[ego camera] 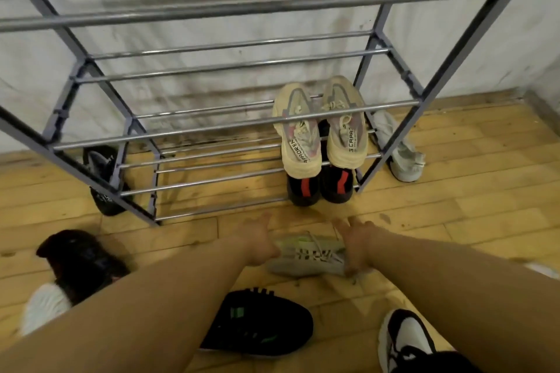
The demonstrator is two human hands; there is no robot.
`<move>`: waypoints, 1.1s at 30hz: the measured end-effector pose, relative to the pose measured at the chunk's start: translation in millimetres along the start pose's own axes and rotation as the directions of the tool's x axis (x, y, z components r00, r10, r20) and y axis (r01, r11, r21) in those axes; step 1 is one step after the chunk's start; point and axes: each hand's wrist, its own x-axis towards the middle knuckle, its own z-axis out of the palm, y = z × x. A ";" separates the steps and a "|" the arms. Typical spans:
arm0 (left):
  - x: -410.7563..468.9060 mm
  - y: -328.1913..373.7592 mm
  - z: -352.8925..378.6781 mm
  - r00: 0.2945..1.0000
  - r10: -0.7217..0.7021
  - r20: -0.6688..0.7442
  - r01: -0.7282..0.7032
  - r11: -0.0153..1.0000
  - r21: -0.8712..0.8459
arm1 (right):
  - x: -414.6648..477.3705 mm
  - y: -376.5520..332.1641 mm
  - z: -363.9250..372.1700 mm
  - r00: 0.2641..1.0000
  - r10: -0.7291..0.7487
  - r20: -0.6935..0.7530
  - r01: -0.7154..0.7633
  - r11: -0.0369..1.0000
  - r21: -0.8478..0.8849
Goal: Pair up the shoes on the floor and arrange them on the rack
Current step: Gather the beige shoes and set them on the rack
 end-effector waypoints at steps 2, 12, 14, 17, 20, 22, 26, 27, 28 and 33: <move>18.1 -6.9 33.0 0.996 0.047 0.078 -0.039 0.995 -0.091 | 16.7 -0.6 33.5 0.999 0.025 0.024 -0.026 0.998 0.049; 25.6 -24.2 63.8 0.999 0.029 -0.016 -0.033 0.962 -0.272 | 28.4 9.6 60.9 0.988 0.009 -0.154 0.010 0.992 0.124; 13.1 -21.4 47.2 0.998 0.041 -0.041 -0.050 0.970 -0.238 | 14.8 8.5 42.0 0.987 -0.035 -0.158 0.049 0.995 0.085; -21.8 -28.0 16.3 1.000 -0.008 -0.008 0.007 0.987 -0.161 | -12.7 -2.3 8.4 0.982 -0.122 -0.142 0.136 0.987 0.088; -68.5 -41.7 -24.1 0.994 -0.058 0.095 0.055 0.998 0.032 | -47.6 -24.6 -26.2 0.972 -0.227 -0.059 0.231 0.969 0.091; -109.6 -48.7 -54.5 0.980 -0.118 0.160 0.095 0.985 0.146 | -75.2 -47.3 -52.7 0.947 -0.312 -0.071 0.316 0.948 0.050; -211.5 -66.7 -112.7 0.966 -0.244 0.081 0.219 0.946 0.238 | -148.5 -108.9 -96.9 0.827 -0.471 -0.308 0.494 0.870 -0.004; -241.4 -72.8 -127.1 0.963 -0.268 0.032 0.254 0.941 0.222 | -167.4 -125.7 -106.6 0.789 -0.488 -0.374 0.514 0.857 -0.033; -273.2 -80.0 -140.5 0.959 -0.282 -0.021 0.280 0.938 0.202 | -186.1 -142.4 -116.7 0.748 -0.507 -0.429 0.526 0.847 -0.083; -436.2 -139.4 -166.2 0.836 -0.285 -0.468 0.261 0.958 -0.118 | -271.8 -234.3 -160.9 0.524 -0.595 -0.609 0.634 0.750 -0.187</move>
